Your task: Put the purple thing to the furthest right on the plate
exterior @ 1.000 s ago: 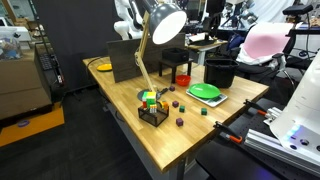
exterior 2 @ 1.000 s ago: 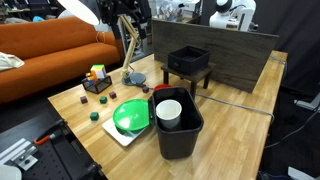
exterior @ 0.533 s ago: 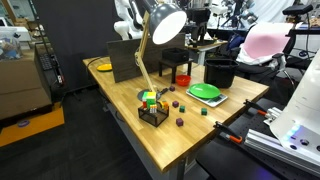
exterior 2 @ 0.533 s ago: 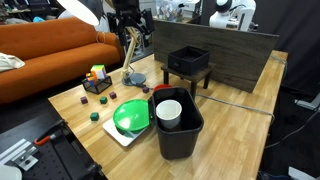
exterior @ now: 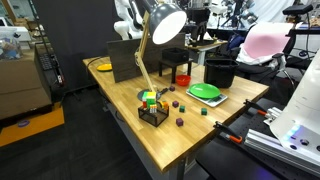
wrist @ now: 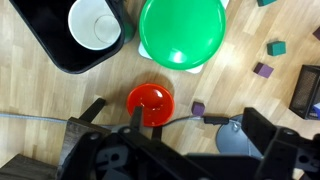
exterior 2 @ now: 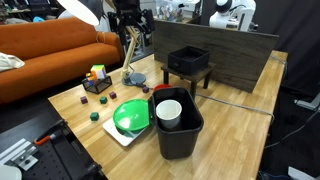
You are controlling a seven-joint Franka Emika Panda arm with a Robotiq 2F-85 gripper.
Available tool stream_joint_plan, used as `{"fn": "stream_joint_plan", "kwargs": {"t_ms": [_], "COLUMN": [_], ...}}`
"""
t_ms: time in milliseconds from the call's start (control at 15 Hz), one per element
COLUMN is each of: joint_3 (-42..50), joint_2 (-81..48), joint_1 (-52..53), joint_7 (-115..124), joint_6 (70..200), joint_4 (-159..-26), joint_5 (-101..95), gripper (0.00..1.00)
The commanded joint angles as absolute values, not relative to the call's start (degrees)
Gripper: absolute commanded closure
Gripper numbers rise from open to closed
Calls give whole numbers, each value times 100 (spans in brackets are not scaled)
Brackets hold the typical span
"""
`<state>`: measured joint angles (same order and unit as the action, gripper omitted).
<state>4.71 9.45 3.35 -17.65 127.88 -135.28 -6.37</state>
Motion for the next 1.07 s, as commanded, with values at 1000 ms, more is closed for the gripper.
{"fn": "stream_joint_plan", "kwargs": {"t_ms": [1000], "joint_3": [-105], "joint_2": [-1026], "joint_1": [140], "joint_7": [-2488], "joint_6": [13855], "joint_4": [-13072], "joint_5": [664], "gripper": [0]}}
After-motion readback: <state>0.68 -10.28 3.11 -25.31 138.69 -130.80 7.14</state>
